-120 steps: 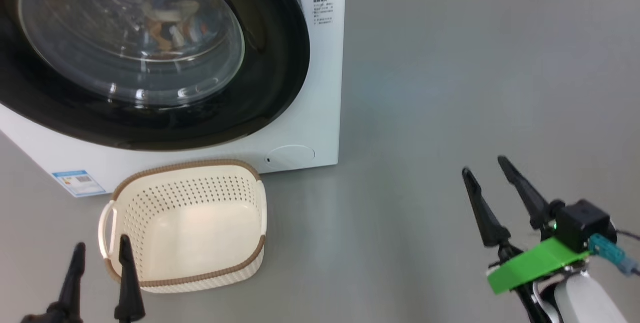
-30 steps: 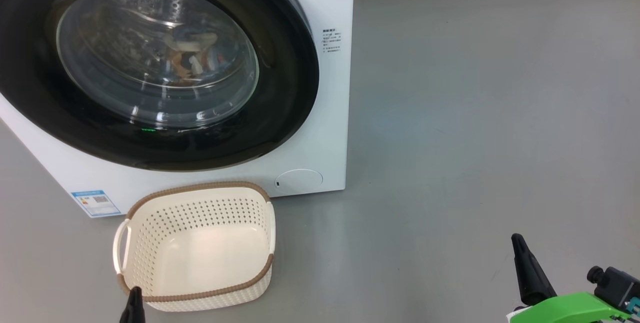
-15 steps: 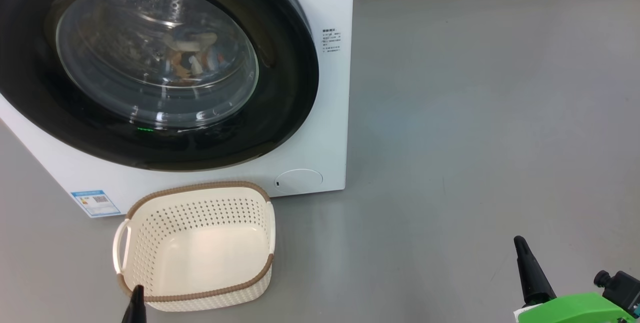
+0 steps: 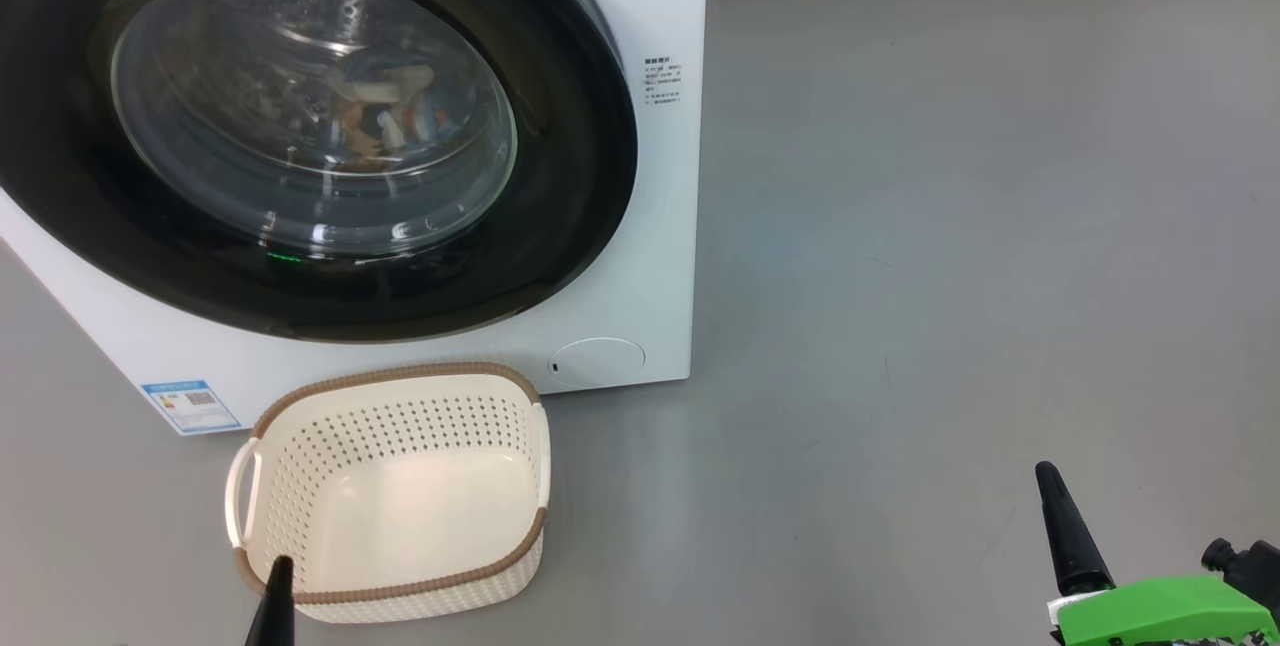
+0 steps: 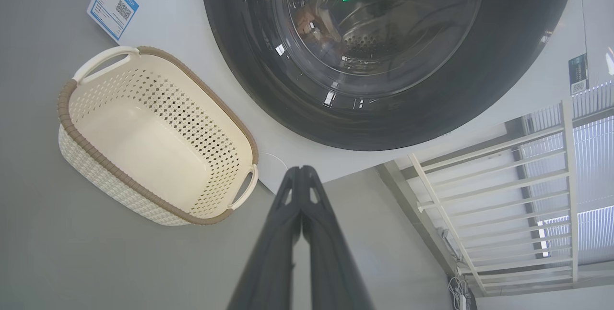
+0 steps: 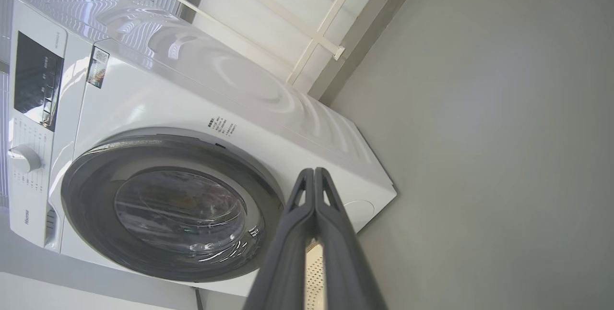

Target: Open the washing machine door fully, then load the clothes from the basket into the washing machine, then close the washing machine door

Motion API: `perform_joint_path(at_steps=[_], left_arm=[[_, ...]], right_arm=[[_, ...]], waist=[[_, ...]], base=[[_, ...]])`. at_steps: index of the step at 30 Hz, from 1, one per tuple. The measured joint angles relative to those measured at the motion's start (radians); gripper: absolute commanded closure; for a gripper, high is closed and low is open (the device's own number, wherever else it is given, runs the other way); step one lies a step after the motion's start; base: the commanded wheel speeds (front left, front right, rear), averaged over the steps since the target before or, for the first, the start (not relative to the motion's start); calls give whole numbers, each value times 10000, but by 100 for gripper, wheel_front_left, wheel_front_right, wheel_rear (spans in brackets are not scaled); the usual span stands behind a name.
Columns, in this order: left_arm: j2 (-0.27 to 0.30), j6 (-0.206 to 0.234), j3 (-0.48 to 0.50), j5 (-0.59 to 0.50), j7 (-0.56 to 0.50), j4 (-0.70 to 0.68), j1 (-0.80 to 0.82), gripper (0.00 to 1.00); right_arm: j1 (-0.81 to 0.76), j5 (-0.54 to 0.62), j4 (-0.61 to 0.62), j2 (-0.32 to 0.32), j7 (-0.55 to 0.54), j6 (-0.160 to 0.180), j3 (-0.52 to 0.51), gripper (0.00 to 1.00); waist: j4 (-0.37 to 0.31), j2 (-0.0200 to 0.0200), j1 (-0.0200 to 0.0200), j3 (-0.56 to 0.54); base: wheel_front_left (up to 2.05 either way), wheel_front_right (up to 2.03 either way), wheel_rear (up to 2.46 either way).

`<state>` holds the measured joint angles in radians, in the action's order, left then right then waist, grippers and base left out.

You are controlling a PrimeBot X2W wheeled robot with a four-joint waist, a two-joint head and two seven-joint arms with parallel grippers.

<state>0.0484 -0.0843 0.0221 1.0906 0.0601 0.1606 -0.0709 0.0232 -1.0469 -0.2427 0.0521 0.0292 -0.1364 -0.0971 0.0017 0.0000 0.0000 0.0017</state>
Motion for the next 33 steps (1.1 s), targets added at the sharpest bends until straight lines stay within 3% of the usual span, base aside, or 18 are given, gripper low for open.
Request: perform_joint_path(at_steps=[33], left_arm=[[15,-276,174,3649,-970,685,916,100]], right_arm=[[236,-3745,-173,-36,-922,44,-217,100]], waist=[[-12,0,0,9]], base=[[0,0,0]])
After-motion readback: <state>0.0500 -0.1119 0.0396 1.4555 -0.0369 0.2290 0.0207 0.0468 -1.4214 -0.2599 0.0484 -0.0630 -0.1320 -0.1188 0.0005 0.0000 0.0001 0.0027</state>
